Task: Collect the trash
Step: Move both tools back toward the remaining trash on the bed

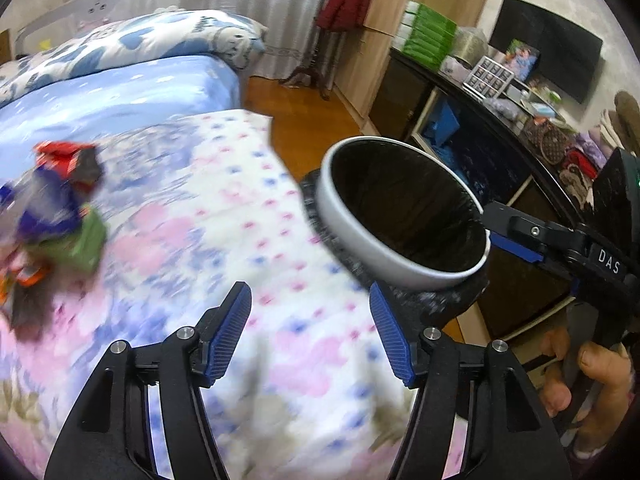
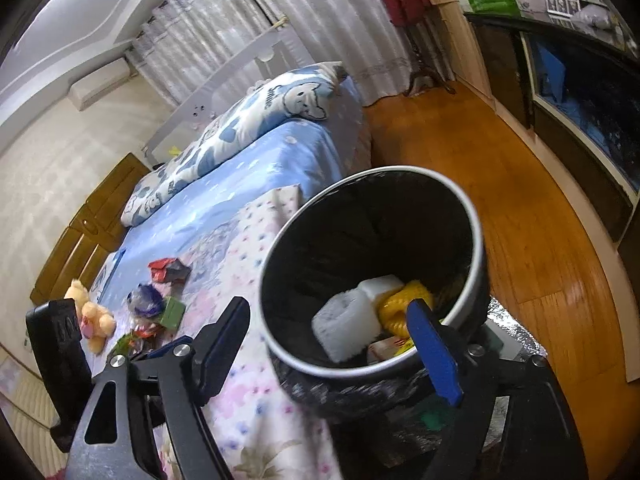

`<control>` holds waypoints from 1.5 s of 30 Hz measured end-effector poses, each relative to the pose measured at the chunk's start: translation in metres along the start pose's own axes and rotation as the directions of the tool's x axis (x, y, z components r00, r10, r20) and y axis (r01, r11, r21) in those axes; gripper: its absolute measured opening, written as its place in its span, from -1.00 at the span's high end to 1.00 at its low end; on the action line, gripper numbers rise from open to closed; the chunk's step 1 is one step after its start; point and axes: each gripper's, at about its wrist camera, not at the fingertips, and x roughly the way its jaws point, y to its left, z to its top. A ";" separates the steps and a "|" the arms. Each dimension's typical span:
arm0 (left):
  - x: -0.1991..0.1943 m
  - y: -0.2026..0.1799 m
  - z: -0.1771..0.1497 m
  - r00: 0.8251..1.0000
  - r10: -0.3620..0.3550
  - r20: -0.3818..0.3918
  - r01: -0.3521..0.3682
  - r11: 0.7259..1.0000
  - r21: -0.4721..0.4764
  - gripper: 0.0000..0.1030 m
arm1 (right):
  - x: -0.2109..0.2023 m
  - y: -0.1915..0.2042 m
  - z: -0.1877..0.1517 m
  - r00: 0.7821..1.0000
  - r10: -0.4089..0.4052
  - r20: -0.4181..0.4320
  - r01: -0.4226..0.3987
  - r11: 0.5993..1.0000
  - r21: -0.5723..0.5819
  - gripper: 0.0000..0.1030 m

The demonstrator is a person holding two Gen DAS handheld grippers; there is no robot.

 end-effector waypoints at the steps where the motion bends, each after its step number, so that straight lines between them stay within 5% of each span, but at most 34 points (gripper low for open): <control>1: -0.004 0.006 -0.004 1.000 0.006 0.004 -0.006 1.000 -0.011 -0.22 | 0.000 0.005 -0.003 1.000 0.004 0.003 -0.004 1.000 -0.011 -0.61; 19: -0.069 0.101 -0.071 0.991 0.128 0.039 -0.119 0.976 -0.182 -0.23 | 0.026 0.095 -0.052 0.990 0.109 -0.087 -0.120 0.984 -0.132 -0.61; 45: -0.126 0.216 -0.121 0.960 0.276 0.049 -0.237 0.894 -0.379 -0.23 | 0.087 0.206 -0.117 0.947 0.193 -0.256 -0.247 0.948 -0.201 -0.61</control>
